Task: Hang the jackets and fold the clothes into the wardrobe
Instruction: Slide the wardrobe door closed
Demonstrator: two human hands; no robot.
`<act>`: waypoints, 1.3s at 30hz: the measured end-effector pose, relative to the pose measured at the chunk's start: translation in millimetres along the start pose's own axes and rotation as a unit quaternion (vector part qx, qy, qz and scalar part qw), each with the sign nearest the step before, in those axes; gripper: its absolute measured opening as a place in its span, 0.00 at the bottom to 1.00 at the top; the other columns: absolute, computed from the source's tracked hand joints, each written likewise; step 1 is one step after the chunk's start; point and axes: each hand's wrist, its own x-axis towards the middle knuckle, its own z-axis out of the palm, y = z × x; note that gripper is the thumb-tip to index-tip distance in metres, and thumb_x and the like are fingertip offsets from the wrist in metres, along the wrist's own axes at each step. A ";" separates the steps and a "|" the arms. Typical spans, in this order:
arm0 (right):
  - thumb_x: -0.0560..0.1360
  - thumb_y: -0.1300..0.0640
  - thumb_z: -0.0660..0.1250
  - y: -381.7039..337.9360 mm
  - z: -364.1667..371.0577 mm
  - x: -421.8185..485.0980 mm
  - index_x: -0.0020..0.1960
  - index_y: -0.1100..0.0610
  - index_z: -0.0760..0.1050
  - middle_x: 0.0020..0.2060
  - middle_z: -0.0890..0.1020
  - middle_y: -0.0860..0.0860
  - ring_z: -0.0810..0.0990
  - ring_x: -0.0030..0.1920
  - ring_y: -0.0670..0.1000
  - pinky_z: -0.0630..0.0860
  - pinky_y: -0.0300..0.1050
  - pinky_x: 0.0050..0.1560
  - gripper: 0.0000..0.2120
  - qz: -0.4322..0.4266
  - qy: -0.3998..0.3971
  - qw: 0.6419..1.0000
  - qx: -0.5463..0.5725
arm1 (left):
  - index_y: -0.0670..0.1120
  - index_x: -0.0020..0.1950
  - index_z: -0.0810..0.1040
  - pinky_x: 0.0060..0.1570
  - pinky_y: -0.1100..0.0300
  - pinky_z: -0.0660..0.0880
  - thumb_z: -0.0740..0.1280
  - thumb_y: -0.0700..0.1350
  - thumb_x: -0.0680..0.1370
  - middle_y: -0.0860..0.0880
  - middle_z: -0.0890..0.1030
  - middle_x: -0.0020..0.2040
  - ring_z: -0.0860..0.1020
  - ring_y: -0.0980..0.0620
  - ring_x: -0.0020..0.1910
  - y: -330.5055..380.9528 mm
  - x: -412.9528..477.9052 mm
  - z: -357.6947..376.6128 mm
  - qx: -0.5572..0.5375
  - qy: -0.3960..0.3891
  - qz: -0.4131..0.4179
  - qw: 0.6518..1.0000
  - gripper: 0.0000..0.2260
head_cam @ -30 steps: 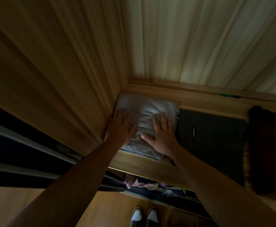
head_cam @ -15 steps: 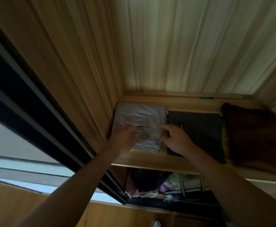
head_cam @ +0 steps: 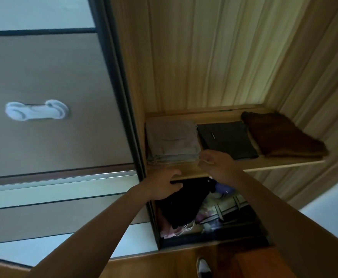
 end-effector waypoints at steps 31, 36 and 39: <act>0.78 0.41 0.70 -208.7 31.6 -19.8 0.74 0.53 0.65 0.65 0.80 0.51 0.81 0.61 0.53 0.80 0.54 0.59 0.31 -0.199 0.131 0.971 -0.003 | 0.52 0.60 0.78 0.59 0.52 0.76 0.68 0.55 0.77 0.55 0.82 0.54 0.80 0.49 0.55 -29.3 -166.2 -159.5 0.130 0.106 -0.057 0.984 0.14; 0.80 0.44 0.68 -188.8 8.5 -25.3 0.74 0.52 0.68 0.68 0.79 0.50 0.78 0.66 0.51 0.75 0.49 0.64 0.26 -0.182 0.101 0.978 0.028 | 0.52 0.62 0.79 0.56 0.57 0.74 0.64 0.51 0.81 0.53 0.82 0.56 0.79 0.50 0.54 -8.8 -146.3 -154.6 0.175 0.114 -0.025 0.978 0.11; 0.80 0.44 0.68 -170.4 -5.3 -30.0 0.76 0.52 0.65 0.70 0.77 0.51 0.77 0.67 0.52 0.75 0.54 0.67 0.28 -0.171 0.113 0.978 0.040 | 0.54 0.56 0.80 0.57 0.58 0.75 0.67 0.49 0.79 0.56 0.83 0.51 0.79 0.54 0.51 -2.6 -133.5 -149.2 0.146 0.104 0.006 0.984 0.07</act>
